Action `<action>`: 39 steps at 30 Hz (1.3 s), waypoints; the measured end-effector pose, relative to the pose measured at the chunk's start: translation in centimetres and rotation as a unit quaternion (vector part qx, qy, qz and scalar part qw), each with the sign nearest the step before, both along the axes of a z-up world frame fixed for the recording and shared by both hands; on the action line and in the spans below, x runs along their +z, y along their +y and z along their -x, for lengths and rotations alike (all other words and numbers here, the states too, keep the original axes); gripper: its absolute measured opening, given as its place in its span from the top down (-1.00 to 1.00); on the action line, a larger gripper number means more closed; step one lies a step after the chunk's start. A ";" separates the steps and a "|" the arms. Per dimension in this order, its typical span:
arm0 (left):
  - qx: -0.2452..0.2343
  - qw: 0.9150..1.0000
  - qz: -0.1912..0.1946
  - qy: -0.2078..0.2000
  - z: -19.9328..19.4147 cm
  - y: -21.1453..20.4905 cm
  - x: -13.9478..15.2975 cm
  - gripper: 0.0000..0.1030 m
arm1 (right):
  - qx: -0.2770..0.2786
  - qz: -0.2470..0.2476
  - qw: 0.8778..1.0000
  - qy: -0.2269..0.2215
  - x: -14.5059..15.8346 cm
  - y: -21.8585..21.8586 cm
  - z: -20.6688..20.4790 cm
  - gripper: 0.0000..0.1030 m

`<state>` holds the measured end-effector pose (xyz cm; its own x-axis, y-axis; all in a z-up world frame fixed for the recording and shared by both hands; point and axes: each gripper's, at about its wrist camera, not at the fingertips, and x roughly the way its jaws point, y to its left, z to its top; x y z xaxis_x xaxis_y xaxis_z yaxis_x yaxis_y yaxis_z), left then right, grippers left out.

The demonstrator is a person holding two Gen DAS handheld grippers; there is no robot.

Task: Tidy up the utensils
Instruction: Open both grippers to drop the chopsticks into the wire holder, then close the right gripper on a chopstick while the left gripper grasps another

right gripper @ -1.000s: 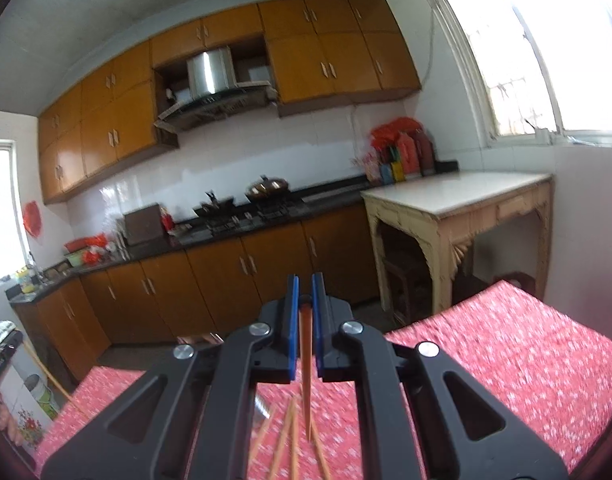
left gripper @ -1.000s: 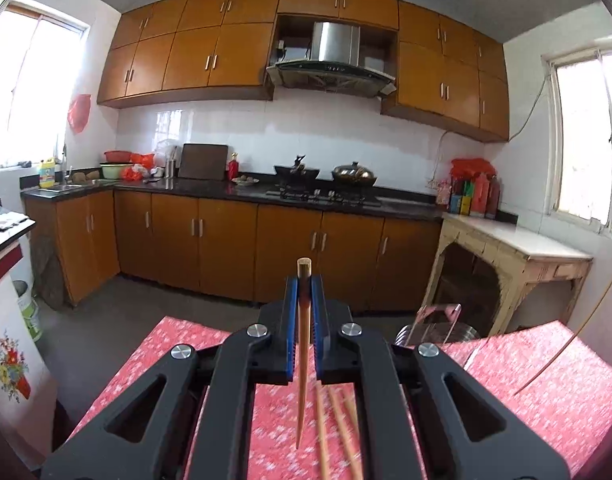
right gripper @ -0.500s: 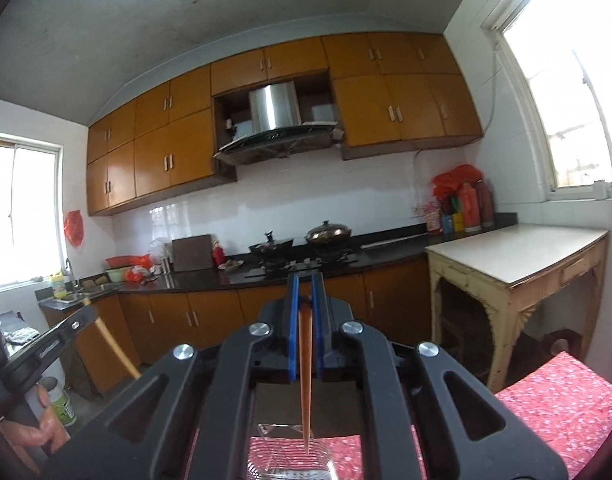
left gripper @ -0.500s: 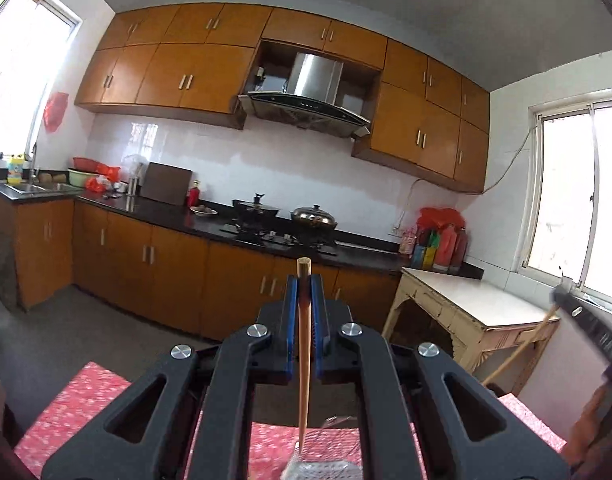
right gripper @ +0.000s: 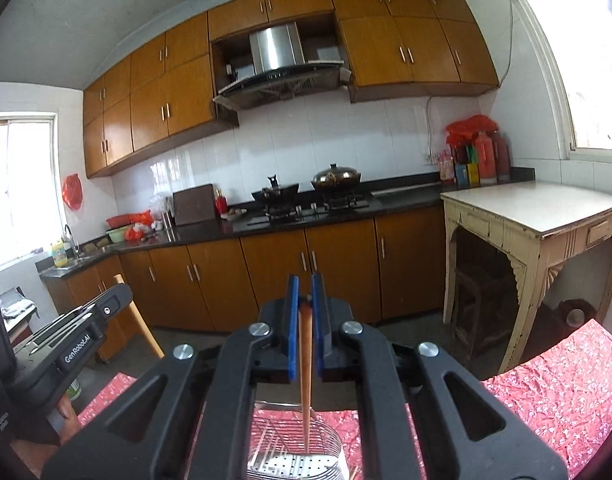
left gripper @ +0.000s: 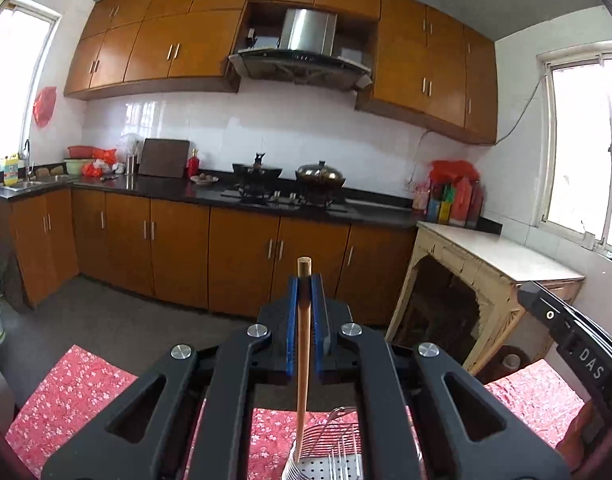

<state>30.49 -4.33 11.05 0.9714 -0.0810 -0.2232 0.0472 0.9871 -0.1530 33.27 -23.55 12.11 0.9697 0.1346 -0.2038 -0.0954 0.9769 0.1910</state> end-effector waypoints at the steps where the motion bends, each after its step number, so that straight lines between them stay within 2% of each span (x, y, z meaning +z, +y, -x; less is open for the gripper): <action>1: 0.001 1.000 0.003 0.005 -0.3 0.1 -0.2 0.87 | 0.000 -0.005 1.000 0.007 -0.3 -0.2 -0.4 0.85; 6: 0.007 0.999 0.008 0.031 -1.1 0.7 -1.2 0.87 | -0.012 -0.011 0.999 0.041 -1.7 -1.1 -1.6 0.81; 9: 0.015 0.999 0.007 0.031 -0.3 1.4 -1.0 0.86 | -0.029 -0.011 0.999 0.040 -1.8 -2.1 -0.8 0.41; 10: 0.016 0.999 0.006 0.033 -0.4 1.6 -0.7 0.86 | -0.035 -0.013 0.999 0.039 -1.8 -2.5 -0.3 0.35; 16: 0.029 0.998 0.006 0.051 1.4 3.9 -0.4 0.83 | -0.065 -0.015 0.996 0.051 -2.2 -4.8 2.5 0.33; 18: 0.038 0.998 0.007 0.056 2.6 5.1 -0.6 0.69 | -0.076 -0.016 0.995 0.057 -2.7 -5.6 3.7 0.33; 20: 0.047 0.997 0.009 0.056 3.8 6.2 -1.0 0.32 | -0.083 -0.016 0.994 0.065 -3.5 -6.4 5.0 0.33; 25: 0.061 0.997 -0.016 0.053 7.6 8.7 -3.2 0.02 | -0.099 -0.011 0.989 0.106 -7.5 -8.0 7.7 0.33; 28: 0.066 0.996 -0.047 0.048 9.8 9.2 -5.5 -0.17 | -0.101 -0.009 0.984 0.146 -11.5 -8.6 9.2 0.33; 30: 0.064 0.995 -0.063 0.050 10.9 9.2 -7.0 -0.23 | -0.098 -0.009 0.980 0.173 -14.0 -8.7 9.9 0.33; 33: 0.044 0.993 -0.075 0.079 11.9 9.3 -9.9 -0.25 | -0.087 -0.006 0.974 0.211 -17.9 -8.4 11.0 0.33; 36: 0.033 0.988 -0.083 0.127 12.3 9.4 -12.9 -0.27 | -0.067 0.008 0.967 0.248 -21.3 -7.2 11.9 0.34; 39: 0.028 0.985 -0.071 0.156 12.9 9.3 -15.3 -0.54 | -0.048 0.028 0.959 0.279 -24.1 -5.9 12.4 0.38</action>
<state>17.60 5.01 -4.26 0.8554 0.0237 -0.5174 -0.0347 0.9993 -0.0116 20.85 -29.44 -11.99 0.7154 0.0234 -0.6983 0.0975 0.9863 0.1329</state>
